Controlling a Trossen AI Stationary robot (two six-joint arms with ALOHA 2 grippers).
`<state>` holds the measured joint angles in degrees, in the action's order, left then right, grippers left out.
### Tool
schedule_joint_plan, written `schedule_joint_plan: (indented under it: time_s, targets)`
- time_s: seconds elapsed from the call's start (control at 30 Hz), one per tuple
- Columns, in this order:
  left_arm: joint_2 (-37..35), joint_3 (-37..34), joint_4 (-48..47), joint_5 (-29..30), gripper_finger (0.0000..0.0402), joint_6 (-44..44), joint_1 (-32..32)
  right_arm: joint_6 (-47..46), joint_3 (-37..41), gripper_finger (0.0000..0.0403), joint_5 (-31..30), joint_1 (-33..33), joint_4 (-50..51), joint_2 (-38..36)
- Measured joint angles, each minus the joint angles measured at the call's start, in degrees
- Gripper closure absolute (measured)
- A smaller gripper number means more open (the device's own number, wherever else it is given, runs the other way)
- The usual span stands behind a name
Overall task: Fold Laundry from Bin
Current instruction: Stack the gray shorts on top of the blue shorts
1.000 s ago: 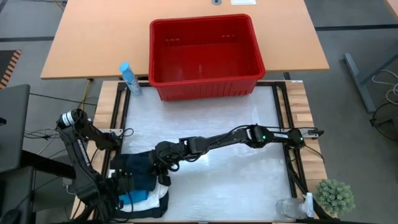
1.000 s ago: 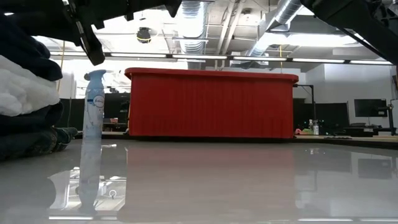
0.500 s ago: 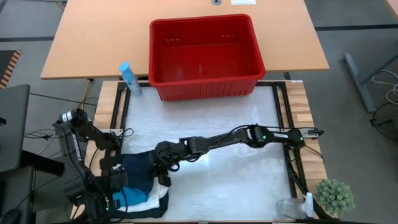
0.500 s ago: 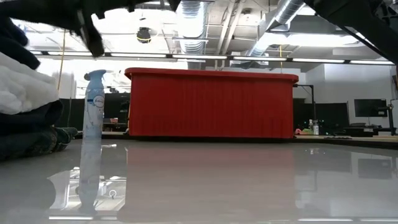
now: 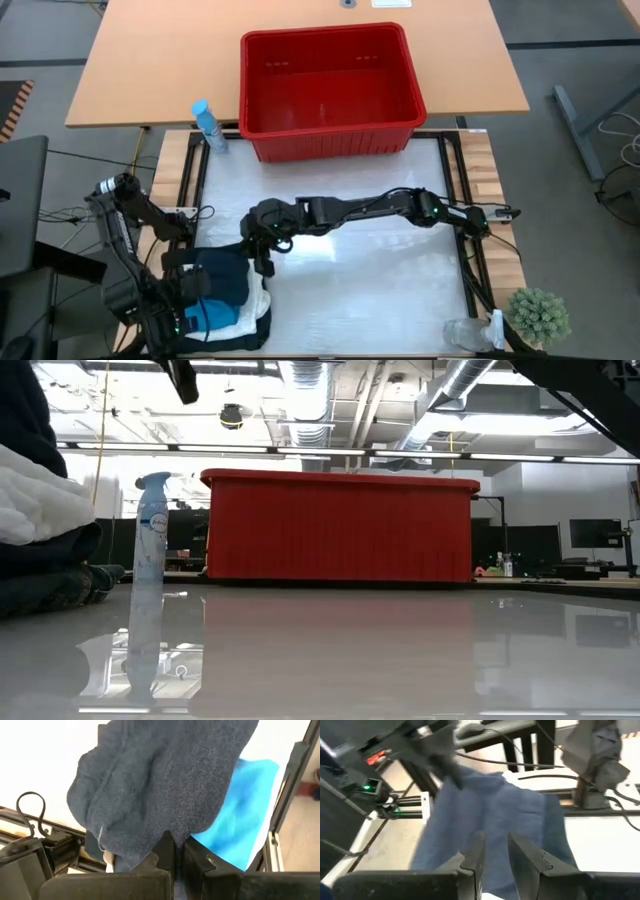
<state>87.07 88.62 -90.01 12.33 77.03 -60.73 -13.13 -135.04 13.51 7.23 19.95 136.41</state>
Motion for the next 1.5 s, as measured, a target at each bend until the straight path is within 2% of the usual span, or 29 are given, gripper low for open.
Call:
schedule_joint_plan:
  time_s: [0.07, 0.23, 0.37, 0.43, 0.6, 0.67, 0.9, 1.07, 1.27, 1.5]
  targets:
    - [-0.9, 0.0, -0.1, 1.0, 0.0401, 1.1, 0.2, 0.0, 0.0, 0.0294, 1.4, 0.3, -0.5, -0.1]
    - [-3.1, 0.0, 0.0, 2.1, 0.0401, 2.1, 0.2, 1.0, 0.0, 0.0294, 9.8, 3.0, -3.0, -0.1]
    - [-5.0, 0.0, 0.0, 3.4, 0.0401, 2.9, 0.3, 6.8, 0.0, 0.0294, 10.5, 7.6, -3.0, -0.1]
    - [-5.9, 0.0, 0.0, 3.8, 0.0401, 3.2, 0.8, 10.6, 0.0, 0.0294, 8.1, 10.2, -3.5, -0.1]
    - [-7.0, 0.0, 0.0, 5.0, 0.0401, 2.4, 1.9, 16.6, 0.0, 0.0297, -8.8, 15.2, -9.7, 0.6]
    - [-7.0, 0.0, 0.0, 4.9, 0.0401, 1.2, 2.5, 18.1, 0.1, 0.0303, -12.1, 15.4, -13.5, 1.0]
    - [-7.0, 0.0, 0.0, 4.5, 0.0401, -0.3, 3.5, 16.0, 0.1, 0.0329, -12.3, 14.7, -22.0, 4.7]
    - [-7.0, 0.0, 0.0, 4.7, 0.0401, -0.3, 3.6, 15.1, 0.2, 0.0333, -13.3, 15.6, -29.7, 9.0]
    - [-7.0, 0.0, 0.0, 4.8, 0.0401, -0.1, 3.6, 15.1, 0.0, 0.0333, -22.5, 16.3, -33.4, 11.3]
    - [-7.0, 0.0, 0.0, 4.9, 0.0401, -2.4, 4.0, 11.0, 0.0, 0.0333, -24.4, 14.4, -34.6, 13.0]
